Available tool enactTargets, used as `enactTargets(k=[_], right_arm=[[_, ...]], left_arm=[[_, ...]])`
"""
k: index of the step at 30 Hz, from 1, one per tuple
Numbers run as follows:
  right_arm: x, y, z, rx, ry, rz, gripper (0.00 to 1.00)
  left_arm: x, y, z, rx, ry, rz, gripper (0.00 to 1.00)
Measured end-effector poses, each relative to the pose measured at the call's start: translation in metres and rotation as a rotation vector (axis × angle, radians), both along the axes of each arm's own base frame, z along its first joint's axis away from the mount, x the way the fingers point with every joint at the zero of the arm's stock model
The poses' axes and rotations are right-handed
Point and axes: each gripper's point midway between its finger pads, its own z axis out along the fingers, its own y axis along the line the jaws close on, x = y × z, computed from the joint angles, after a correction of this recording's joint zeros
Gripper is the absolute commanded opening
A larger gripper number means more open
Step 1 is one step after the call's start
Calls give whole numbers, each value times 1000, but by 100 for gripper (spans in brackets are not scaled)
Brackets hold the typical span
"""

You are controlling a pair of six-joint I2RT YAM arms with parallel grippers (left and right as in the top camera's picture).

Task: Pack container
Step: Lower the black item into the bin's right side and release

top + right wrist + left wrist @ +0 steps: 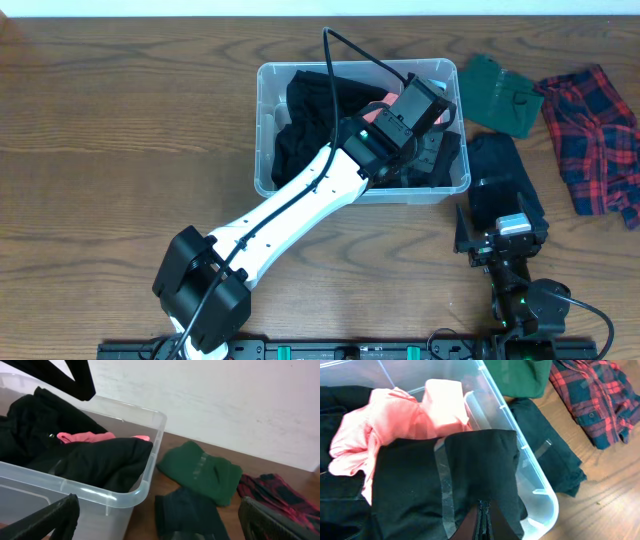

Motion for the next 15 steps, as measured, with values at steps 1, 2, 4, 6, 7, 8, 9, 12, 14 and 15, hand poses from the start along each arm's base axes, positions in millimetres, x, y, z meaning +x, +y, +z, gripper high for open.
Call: enactTargets(k=[1, 2, 4, 6, 7, 8, 9, 12, 14, 15], right_arm=[[0, 0, 0, 0, 0, 0, 99], [0, 0, 0, 0, 0, 0, 99], [0, 0, 0, 0, 0, 0, 99], [0, 0, 0, 0, 0, 0, 99], [0, 0, 0, 0, 0, 0, 99], [0, 0, 0, 0, 0, 0, 99], [0, 0, 0, 0, 0, 0, 99], [0, 0, 0, 0, 0, 0, 99], [0, 0, 0, 0, 0, 0, 99], [0, 0, 0, 0, 0, 0, 99]], left_arm=[[-1, -1, -1, 0, 4, -9, 6], [-2, -3, -4, -2, 13, -18, 6], [-4, -6, -13, 3, 35, -34, 6], [-6, -10, -28, 17, 65, -52, 6], [-7, -11, -36, 25, 81, -63, 6], [-8, -13, -48, 37, 99, -76, 6], [-8, -15, -58, 49, 116, -87, 6], [-12, -19, -94, 90, 170, -126, 6], [-13, -20, -113, 112, 193, -147, 6], [-14, -19, -120, 116, 209, -155, 6]])
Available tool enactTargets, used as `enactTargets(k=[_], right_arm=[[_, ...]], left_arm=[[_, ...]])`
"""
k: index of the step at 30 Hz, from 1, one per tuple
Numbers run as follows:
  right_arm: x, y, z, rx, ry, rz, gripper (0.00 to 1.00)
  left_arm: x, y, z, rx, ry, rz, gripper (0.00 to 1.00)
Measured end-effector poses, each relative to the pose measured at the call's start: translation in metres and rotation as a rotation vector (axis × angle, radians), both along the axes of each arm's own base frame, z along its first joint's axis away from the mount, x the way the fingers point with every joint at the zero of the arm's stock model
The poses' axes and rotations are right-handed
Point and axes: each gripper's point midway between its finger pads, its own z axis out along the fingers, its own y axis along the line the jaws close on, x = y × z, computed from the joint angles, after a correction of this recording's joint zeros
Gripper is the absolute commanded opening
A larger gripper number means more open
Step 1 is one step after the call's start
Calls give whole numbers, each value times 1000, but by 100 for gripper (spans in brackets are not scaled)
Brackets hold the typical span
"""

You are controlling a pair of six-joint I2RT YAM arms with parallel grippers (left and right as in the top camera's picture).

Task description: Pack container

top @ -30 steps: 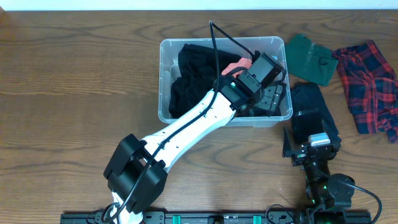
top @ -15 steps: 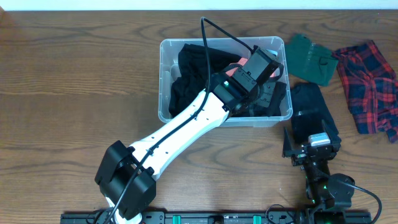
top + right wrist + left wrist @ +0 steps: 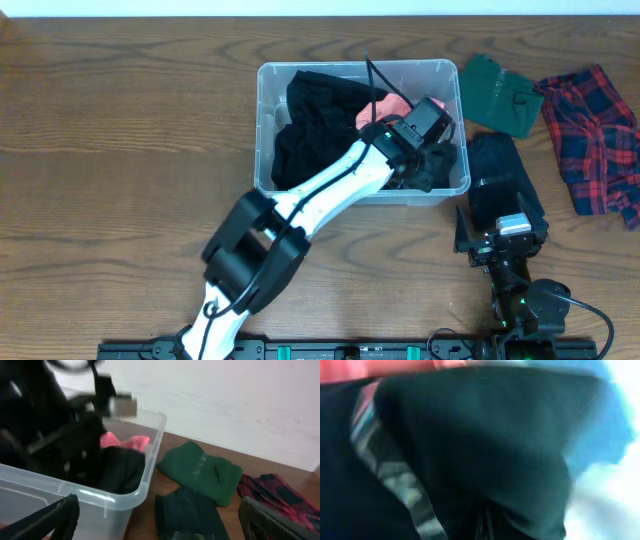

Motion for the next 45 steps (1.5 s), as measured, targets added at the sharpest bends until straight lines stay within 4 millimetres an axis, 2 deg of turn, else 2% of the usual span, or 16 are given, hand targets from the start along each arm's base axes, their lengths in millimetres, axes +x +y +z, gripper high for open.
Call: enactTargets(k=[3, 9, 11, 17, 19, 21, 28, 31, 38, 40, 45], right_arm=[[0, 0, 0, 0, 0, 0, 99], [0, 0, 0, 0, 0, 0, 99], [0, 0, 0, 0, 0, 0, 99], [0, 0, 0, 0, 0, 0, 99], [0, 0, 0, 0, 0, 0, 99], [0, 0, 0, 0, 0, 0, 99], [0, 0, 0, 0, 0, 0, 99], [0, 0, 0, 0, 0, 0, 99], [0, 0, 0, 0, 0, 0, 99], [0, 0, 0, 0, 0, 0, 99], [0, 0, 0, 0, 0, 0, 99]], left_arm=[[1, 2, -6, -1, 17, -13, 6], [10, 10, 3, -26, 21, -4, 6], [16, 13, 14, -46, 6, 8, 6], [31, 9, 83, -172, -128, 18, 6], [34, 5, 97, -204, -160, 14, 6], [36, 3, 101, -217, -175, 12, 6], [47, -8, 97, -248, -207, 12, 6], [53, -14, 84, -252, -209, 11, 6], [54, -15, 11, -162, -112, 13, 6], [55, -14, 1, -153, -95, 13, 6], [58, -11, 6, -162, -91, 19, 6]])
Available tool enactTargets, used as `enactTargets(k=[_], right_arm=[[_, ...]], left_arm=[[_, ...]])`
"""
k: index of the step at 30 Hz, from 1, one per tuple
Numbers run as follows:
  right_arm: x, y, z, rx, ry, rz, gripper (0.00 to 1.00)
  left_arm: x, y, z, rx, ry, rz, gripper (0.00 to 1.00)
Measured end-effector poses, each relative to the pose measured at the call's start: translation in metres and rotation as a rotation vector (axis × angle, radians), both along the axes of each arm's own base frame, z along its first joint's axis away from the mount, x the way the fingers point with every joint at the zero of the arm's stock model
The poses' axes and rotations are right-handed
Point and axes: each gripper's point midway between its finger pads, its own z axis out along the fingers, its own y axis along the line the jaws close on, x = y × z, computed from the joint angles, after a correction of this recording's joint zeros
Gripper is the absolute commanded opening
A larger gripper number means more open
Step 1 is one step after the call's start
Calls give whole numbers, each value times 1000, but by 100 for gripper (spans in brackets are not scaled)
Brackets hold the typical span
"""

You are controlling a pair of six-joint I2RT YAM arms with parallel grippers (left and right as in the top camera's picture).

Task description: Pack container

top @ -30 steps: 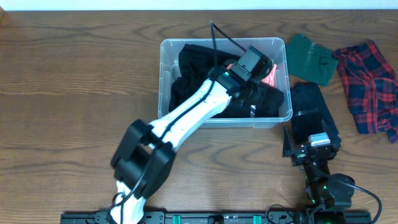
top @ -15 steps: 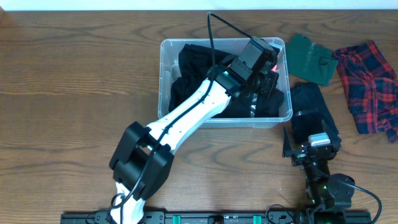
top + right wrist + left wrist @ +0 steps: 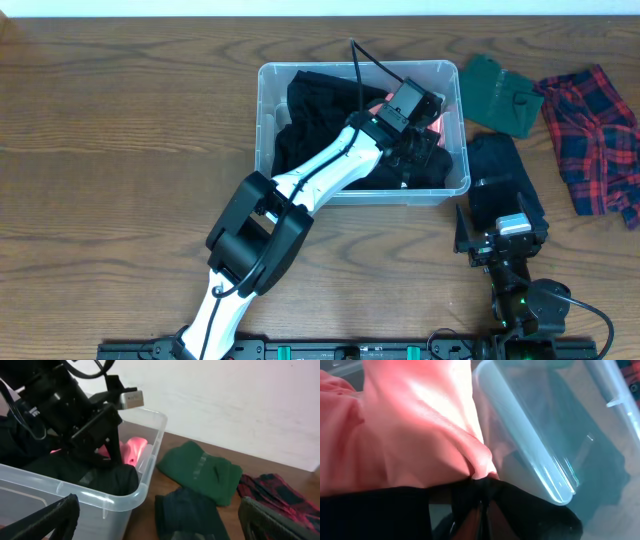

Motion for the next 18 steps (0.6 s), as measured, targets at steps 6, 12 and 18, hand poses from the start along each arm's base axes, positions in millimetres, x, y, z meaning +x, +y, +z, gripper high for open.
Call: enactTargets(k=[6, 12, 18], right_arm=[[0, 0, 0, 0, 0, 0, 99], [0, 0, 0, 0, 0, 0, 99], [0, 0, 0, 0, 0, 0, 99]], left_arm=[[10, 14, 41, -34, -52, 27, 7], [38, 81, 143, -33, -243, 178, 17], [87, 240, 199, 114, -363, 551, 80]])
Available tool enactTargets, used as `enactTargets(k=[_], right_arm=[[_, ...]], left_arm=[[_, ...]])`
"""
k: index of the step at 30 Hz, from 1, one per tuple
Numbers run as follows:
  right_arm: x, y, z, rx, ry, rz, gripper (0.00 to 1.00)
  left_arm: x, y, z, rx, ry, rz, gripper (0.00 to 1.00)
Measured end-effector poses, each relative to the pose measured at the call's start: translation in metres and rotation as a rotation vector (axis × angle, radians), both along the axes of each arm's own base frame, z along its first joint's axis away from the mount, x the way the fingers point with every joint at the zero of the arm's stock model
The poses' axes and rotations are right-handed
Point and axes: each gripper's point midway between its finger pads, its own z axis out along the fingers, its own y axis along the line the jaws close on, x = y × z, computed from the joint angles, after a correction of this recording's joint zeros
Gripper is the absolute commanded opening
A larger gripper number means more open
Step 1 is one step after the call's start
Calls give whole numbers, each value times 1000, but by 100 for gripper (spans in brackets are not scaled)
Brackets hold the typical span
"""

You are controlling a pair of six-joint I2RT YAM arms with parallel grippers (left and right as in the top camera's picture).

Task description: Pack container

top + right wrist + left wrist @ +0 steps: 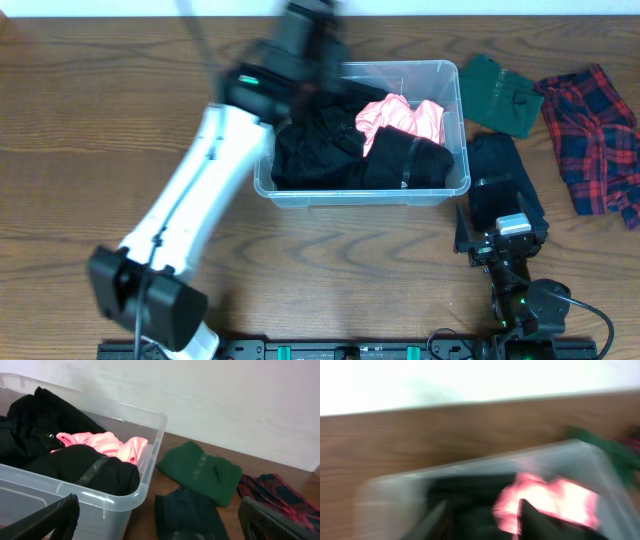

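Observation:
The clear plastic container (262, 130) holds a pile of black clothes (310, 140), a pink garment (405, 115) and a folded black garment with a grey stripe (415, 160) in its front right corner. My left gripper (308, 25) is blurred over the container's back left rim. In the left wrist view its fingers (535, 520) stand apart with nothing between them, so it is open. My right gripper (160, 530) rests open near the table's front right, facing the container (145, 487).
On the table right of the container lie a green garment (500, 95), a dark folded garment (505, 180) and a red plaid shirt (595, 135). The dark garment lies just ahead of my right gripper (502, 232). The left arm crosses the table's left half.
My left gripper was shut low in the container's right end, next to the pink garment. Now it is open over the back left rim, and the striped black garment lies in the container.
My left gripper first held the striped black garment above the container's right end. It was then low in the front right corner, still shut at the following moment. Now the garment rests there and the gripper is open and away. The right arm stayed still.

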Motion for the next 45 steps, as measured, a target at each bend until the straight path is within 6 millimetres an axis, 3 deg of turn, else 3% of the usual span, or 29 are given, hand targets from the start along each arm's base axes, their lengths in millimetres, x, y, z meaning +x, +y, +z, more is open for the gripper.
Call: enactTargets(k=[2, 5, 8, 10, 13, 17, 21, 25, 30, 35, 36, 40, 43, 45], right_arm=[[0, 0, 0, 0, 0, 0, 99], [0, 0, 0, 0, 0, 0, 99], [0, 0, 0, 0, 0, 0, 99], [0, 0, 0, 0, 0, 0, 99], [0, 0, 0, 0, 0, 0, 99], [0, 0, 0, 0, 0, 0, 99], [0, 0, 0, 0, 0, 0, 99], [0, -4, 0, -5, -2, -20, 99], [1, -6, 10, 15, -37, -38, 99], [-2, -14, 1, 68, 58, -89, 99], [-3, -18, 5, 75, 75, -111, 99], [-5, -40, 54, 125, 82, -234, 99], [6, -57, 97, 155, 93, -310, 99], [19, -68, 109, 158, 147, -344, 99]], left_arm=[[11, 55, -1, 35, 10, 121, 98], [18, 143, -10, 70, 51, 319, 98], [7, 211, -20, 93, 113, 462, 98], [-3, 248, -25, 102, 150, 542, 98], [-14, 289, -27, 103, 168, 632, 98], [-28, 332, -28, 96, 179, 728, 98], [-39, 360, -28, 90, 184, 792, 98], [-46, 376, -28, 87, 186, 829, 98], [-48, 381, -28, 86, 187, 840, 98], [-48, 381, -28, 86, 187, 840, 98], [-48, 381, -28, 86, 187, 840, 98], [-48, 381, -29, 86, 188, 839, 98], [-48, 381, -28, 86, 187, 840, 98], [-48, 381, -28, 86, 187, 840, 98]])
